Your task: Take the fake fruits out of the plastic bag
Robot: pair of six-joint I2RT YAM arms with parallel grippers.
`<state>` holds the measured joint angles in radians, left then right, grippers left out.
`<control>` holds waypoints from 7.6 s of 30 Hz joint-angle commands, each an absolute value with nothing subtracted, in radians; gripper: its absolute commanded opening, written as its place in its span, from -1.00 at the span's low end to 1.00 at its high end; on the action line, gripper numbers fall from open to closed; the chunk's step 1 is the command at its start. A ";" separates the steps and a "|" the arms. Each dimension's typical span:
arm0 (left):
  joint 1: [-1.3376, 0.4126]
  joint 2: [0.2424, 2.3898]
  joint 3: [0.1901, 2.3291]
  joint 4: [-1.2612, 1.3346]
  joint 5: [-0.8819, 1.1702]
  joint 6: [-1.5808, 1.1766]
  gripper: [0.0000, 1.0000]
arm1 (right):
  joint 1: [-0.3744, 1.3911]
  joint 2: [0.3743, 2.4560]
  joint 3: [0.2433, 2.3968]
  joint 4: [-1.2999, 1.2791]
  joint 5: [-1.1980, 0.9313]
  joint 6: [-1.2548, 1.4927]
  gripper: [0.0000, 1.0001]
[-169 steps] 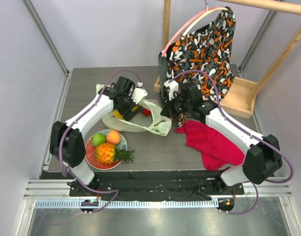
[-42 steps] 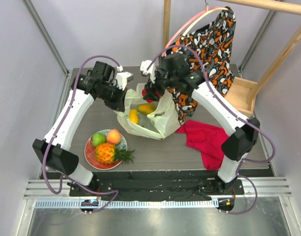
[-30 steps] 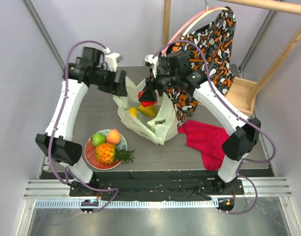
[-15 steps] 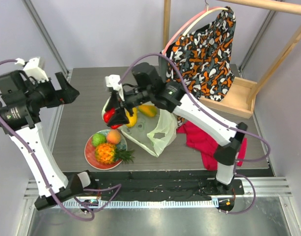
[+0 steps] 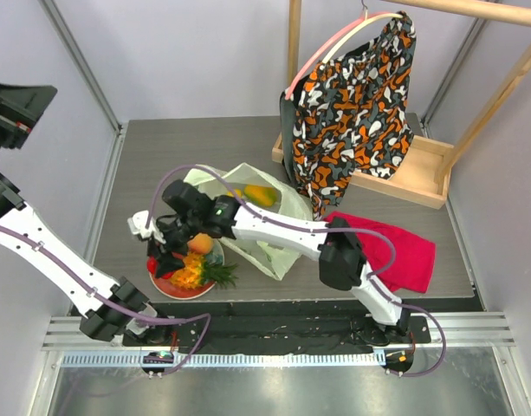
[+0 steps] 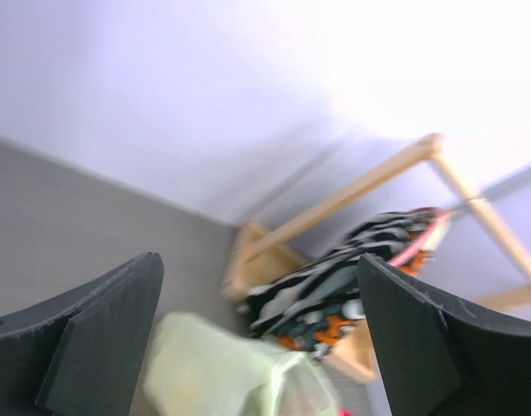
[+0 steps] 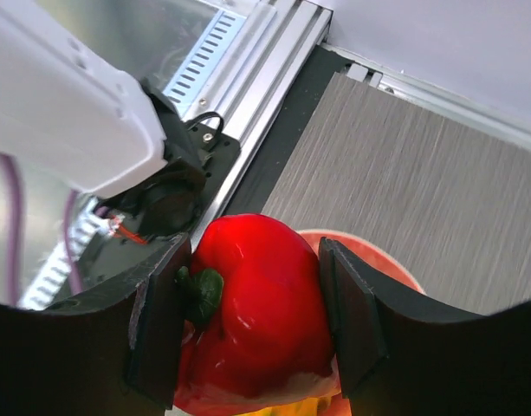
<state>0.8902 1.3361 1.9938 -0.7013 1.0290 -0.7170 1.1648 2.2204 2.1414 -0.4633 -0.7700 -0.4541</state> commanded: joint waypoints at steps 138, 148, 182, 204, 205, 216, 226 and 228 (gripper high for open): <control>-0.095 1.287 1.493 -1.253 0.752 0.163 -1.00 | 0.712 1.564 1.059 -0.402 -0.187 -0.489 -0.73; -0.095 1.190 1.531 -1.247 0.669 0.132 -0.03 | 0.712 1.575 1.182 -0.397 -0.190 -0.457 -0.48; -0.172 1.365 1.621 -1.158 0.664 0.141 -0.99 | 0.713 2.149 1.689 -0.294 -0.032 0.440 0.70; -0.170 1.460 1.753 -1.131 0.626 0.120 -1.00 | 0.666 1.712 1.557 -0.400 -0.385 -0.001 -0.49; -0.170 1.468 1.767 -1.129 0.618 0.114 -1.00 | 0.666 1.682 1.543 -0.400 -0.411 -0.056 -0.49; -0.141 1.434 2.034 -1.212 0.361 0.129 0.77 | 0.768 1.489 1.497 -0.574 -0.644 -0.373 -0.49; 0.210 1.310 1.968 -1.170 0.387 -0.034 0.92 | 1.121 1.742 1.677 -0.629 -0.554 -0.607 -0.46; 0.216 1.283 1.936 -1.148 0.377 -0.037 0.91 | 1.204 1.808 1.709 -0.634 -0.523 -0.626 -0.47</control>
